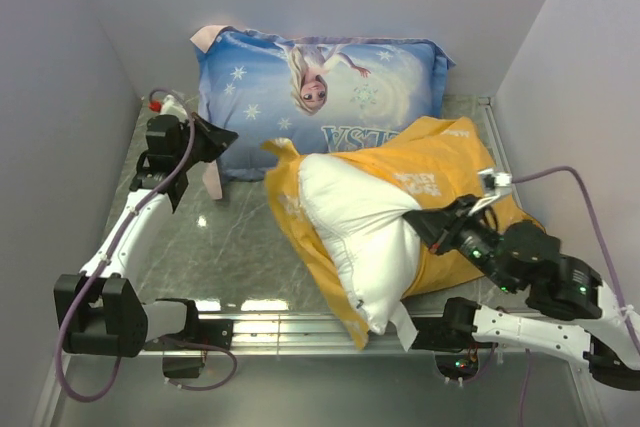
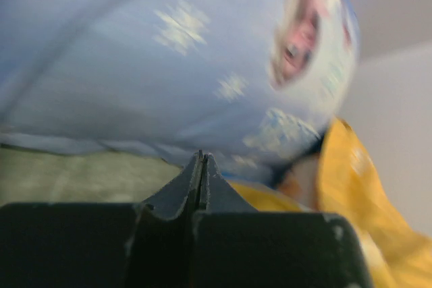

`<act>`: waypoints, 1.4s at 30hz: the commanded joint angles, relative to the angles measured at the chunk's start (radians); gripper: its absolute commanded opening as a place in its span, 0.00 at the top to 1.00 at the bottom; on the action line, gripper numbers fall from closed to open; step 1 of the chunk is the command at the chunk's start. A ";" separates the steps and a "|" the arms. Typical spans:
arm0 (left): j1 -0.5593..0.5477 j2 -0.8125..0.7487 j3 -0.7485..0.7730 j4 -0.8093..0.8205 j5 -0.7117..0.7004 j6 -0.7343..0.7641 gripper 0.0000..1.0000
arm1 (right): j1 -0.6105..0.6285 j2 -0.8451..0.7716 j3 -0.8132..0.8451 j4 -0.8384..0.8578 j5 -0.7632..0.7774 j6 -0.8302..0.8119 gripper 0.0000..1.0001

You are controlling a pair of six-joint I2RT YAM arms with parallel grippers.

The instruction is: Remove the pillowcase from the pillow

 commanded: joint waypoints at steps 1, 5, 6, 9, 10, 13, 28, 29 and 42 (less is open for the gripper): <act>0.062 0.016 -0.025 0.050 -0.160 0.043 0.99 | 0.000 -0.074 0.136 0.117 0.093 -0.016 1.00; 0.061 0.016 -0.036 0.049 -0.160 0.052 0.99 | 0.002 -0.065 0.146 0.128 0.090 -0.020 1.00; 0.061 0.014 -0.037 0.050 -0.153 0.052 0.99 | 0.000 -0.061 0.146 0.135 0.084 -0.025 1.00; 0.056 -0.017 -0.042 0.064 -0.110 0.053 0.99 | 0.002 -0.019 0.156 0.139 0.059 -0.028 1.00; 0.050 -0.039 -0.039 0.070 -0.060 0.059 0.91 | 0.000 0.002 0.151 0.143 0.053 -0.026 1.00; 0.003 -0.101 0.004 0.040 -0.004 0.073 0.53 | 0.000 0.019 0.110 0.189 0.027 -0.016 1.00; -0.287 -0.484 -0.191 -0.006 0.015 0.127 0.35 | 0.000 0.128 0.202 0.188 0.024 -0.057 1.00; -0.303 -0.492 -0.192 -0.019 0.013 0.129 0.35 | 0.002 0.131 0.202 0.191 0.024 -0.057 1.00; -0.335 -0.523 -0.247 0.076 0.064 0.109 0.33 | 0.000 0.144 0.202 0.188 0.035 -0.053 1.00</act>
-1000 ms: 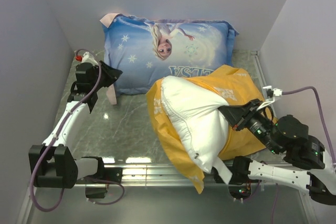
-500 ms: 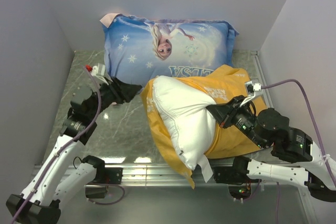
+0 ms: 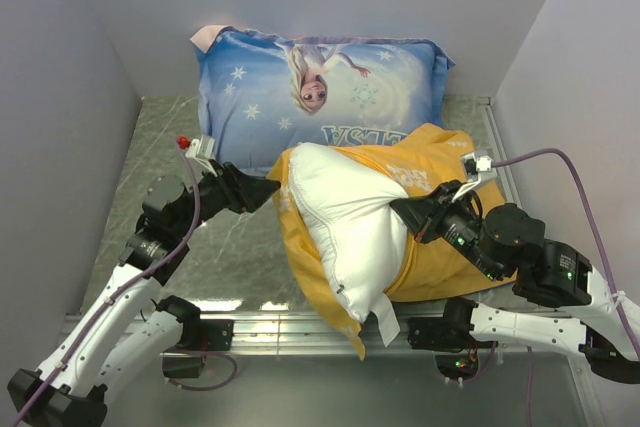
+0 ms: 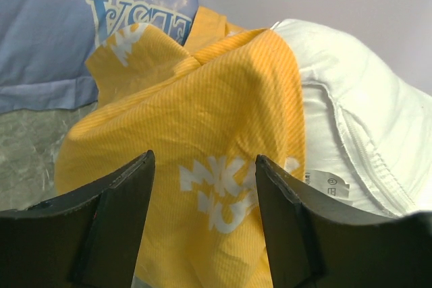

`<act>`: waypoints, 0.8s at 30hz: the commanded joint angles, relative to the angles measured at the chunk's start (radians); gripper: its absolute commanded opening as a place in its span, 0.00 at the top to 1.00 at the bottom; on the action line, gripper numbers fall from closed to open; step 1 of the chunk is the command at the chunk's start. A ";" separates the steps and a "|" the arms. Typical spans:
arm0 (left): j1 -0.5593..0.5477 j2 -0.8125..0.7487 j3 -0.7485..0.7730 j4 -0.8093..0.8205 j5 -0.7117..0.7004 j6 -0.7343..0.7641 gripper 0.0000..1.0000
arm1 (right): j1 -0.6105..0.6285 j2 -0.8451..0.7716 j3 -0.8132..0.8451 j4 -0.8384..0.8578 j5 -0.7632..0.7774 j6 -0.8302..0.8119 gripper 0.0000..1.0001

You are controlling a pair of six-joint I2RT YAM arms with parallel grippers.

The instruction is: Remove the pillowcase from the pillow

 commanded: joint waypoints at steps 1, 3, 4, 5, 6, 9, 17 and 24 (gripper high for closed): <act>-0.005 -0.022 -0.001 0.084 0.012 -0.002 0.33 | -0.001 -0.015 0.069 0.177 0.024 0.013 1.00; -0.004 -0.040 0.002 0.084 -0.020 -0.007 0.33 | 0.000 -0.021 0.063 0.181 0.022 0.015 1.00; -0.005 -0.047 0.005 0.075 -0.035 -0.007 0.32 | 0.000 -0.022 0.061 0.180 0.024 0.016 1.00; -0.005 -0.053 0.008 0.075 -0.041 -0.004 0.32 | 0.000 -0.024 0.060 0.180 0.024 0.018 1.00; -0.005 -0.050 0.012 0.079 -0.035 -0.002 0.31 | 0.000 -0.027 0.060 0.180 0.024 0.016 1.00; -0.005 -0.013 0.027 0.101 0.013 -0.001 0.32 | 0.000 -0.030 0.057 0.180 0.024 0.018 1.00; -0.066 0.053 0.007 0.185 0.004 -0.007 0.33 | -0.001 -0.027 0.052 0.181 0.018 0.024 1.00; -0.079 0.064 0.008 0.182 -0.075 -0.021 0.53 | 0.002 -0.030 0.038 0.187 0.010 0.032 1.00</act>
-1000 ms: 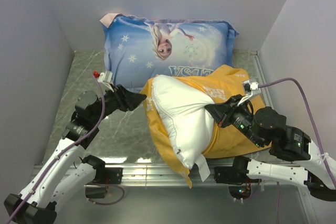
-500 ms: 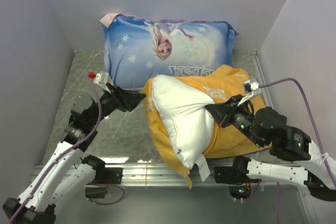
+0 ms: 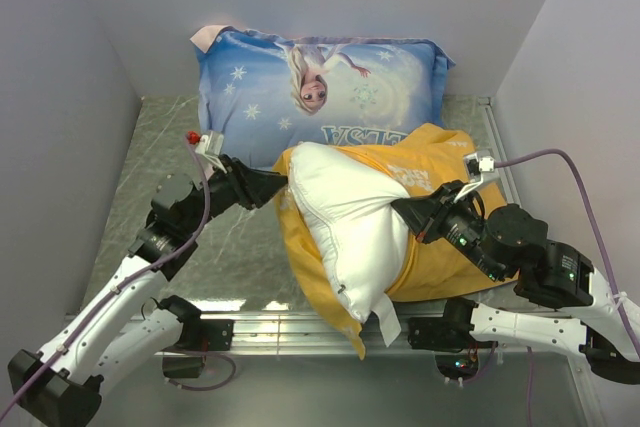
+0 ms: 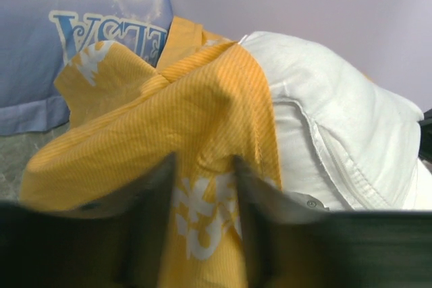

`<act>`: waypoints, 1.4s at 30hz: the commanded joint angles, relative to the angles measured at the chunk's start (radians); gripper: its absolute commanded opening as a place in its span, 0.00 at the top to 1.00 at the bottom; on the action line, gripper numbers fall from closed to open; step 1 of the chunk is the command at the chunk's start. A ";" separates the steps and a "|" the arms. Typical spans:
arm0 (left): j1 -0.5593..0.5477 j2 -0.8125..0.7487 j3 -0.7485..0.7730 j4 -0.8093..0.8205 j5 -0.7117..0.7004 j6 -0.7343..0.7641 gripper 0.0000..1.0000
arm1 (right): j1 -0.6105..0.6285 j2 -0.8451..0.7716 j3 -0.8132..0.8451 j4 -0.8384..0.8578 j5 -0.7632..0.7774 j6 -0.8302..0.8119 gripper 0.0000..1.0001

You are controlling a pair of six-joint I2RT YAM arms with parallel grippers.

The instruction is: Remove the pillowcase from the pillow

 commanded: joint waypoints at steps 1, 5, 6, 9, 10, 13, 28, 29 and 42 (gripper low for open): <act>-0.007 0.005 0.012 0.018 -0.069 -0.007 0.68 | 0.000 -0.022 0.040 0.188 0.008 0.029 1.00; -0.005 0.026 0.004 -0.004 -0.135 -0.019 0.93 | 0.002 -0.023 0.047 0.182 0.009 0.028 1.00; -0.007 0.037 0.005 -0.015 -0.183 -0.025 0.99 | 0.002 -0.028 0.049 0.180 0.011 0.028 1.00; -0.007 0.058 -0.004 -0.021 -0.236 -0.047 1.00 | 0.000 -0.039 0.050 0.171 0.017 0.028 1.00; -0.005 0.061 -0.008 -0.015 -0.244 -0.050 1.00 | -0.001 -0.042 0.049 0.166 0.017 0.028 1.00; -0.007 0.077 -0.002 -0.024 -0.283 -0.051 0.99 | -0.001 -0.052 0.049 0.156 0.029 0.032 1.00; -0.010 0.296 -0.100 0.141 -0.247 -0.109 0.99 | 0.000 0.007 0.141 0.194 0.023 -0.008 1.00; -0.010 0.292 -0.113 0.149 -0.238 -0.114 0.99 | 0.000 0.036 0.158 0.197 0.022 -0.015 1.00; -0.010 -0.126 0.025 -0.306 -0.336 -0.027 0.30 | -0.001 0.162 0.204 0.238 0.019 -0.054 1.00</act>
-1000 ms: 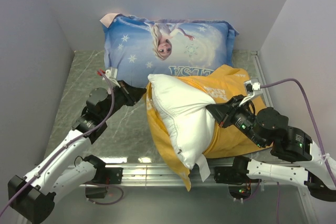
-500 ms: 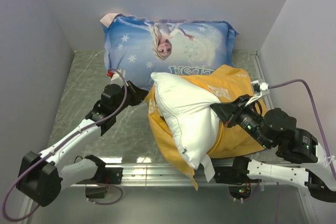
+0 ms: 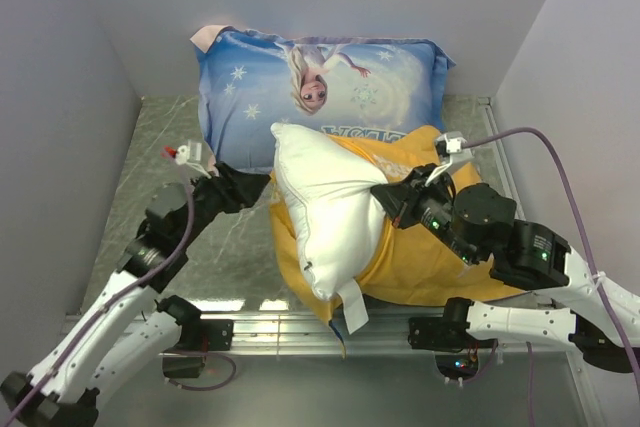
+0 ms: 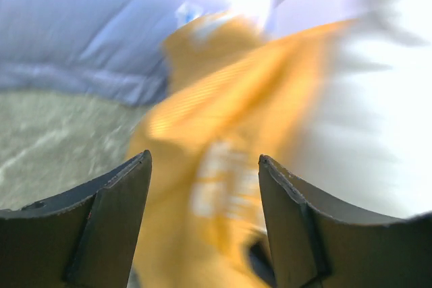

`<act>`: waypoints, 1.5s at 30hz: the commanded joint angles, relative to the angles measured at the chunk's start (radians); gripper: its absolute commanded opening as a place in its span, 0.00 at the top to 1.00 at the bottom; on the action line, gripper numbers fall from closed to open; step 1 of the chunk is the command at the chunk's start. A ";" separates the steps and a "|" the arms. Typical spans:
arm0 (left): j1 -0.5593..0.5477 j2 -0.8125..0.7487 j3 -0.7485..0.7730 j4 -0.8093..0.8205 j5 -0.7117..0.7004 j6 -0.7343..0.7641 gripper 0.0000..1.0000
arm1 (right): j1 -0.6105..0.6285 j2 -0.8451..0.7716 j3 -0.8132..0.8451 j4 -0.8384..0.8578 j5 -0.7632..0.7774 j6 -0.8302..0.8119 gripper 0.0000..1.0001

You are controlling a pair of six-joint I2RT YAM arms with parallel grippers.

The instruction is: Remove the pillowcase from the pillow

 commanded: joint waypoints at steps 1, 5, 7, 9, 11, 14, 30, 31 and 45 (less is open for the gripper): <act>-0.005 -0.084 0.087 -0.124 0.010 0.021 0.30 | -0.001 0.025 0.090 0.211 0.007 -0.012 1.00; -0.005 -0.107 0.162 -0.201 0.104 -0.016 0.28 | 0.000 0.071 0.089 0.231 -0.005 -0.016 1.00; -0.003 -0.084 0.188 -0.223 0.144 -0.052 0.21 | 0.000 0.100 0.092 0.247 -0.007 -0.021 1.00; -0.005 -0.078 0.192 -0.221 0.184 -0.082 0.18 | 0.002 0.125 0.095 0.257 -0.002 -0.027 1.00; -0.008 -0.108 0.186 -0.213 0.172 -0.100 0.14 | -0.003 0.162 0.101 0.263 0.002 -0.036 1.00; -0.009 -0.105 0.228 -0.335 0.076 -0.094 0.01 | -0.001 0.191 0.092 0.289 -0.020 -0.041 1.00; -0.009 -0.016 0.041 0.056 0.304 -0.188 0.01 | -0.001 0.253 0.036 0.404 -0.177 -0.022 1.00; -0.009 -0.010 0.043 0.076 0.310 -0.188 0.01 | -0.001 0.253 0.018 0.411 -0.186 -0.019 1.00; -0.009 0.068 0.208 0.097 0.267 -0.150 0.99 | -0.001 0.331 0.010 0.396 -0.225 0.014 0.91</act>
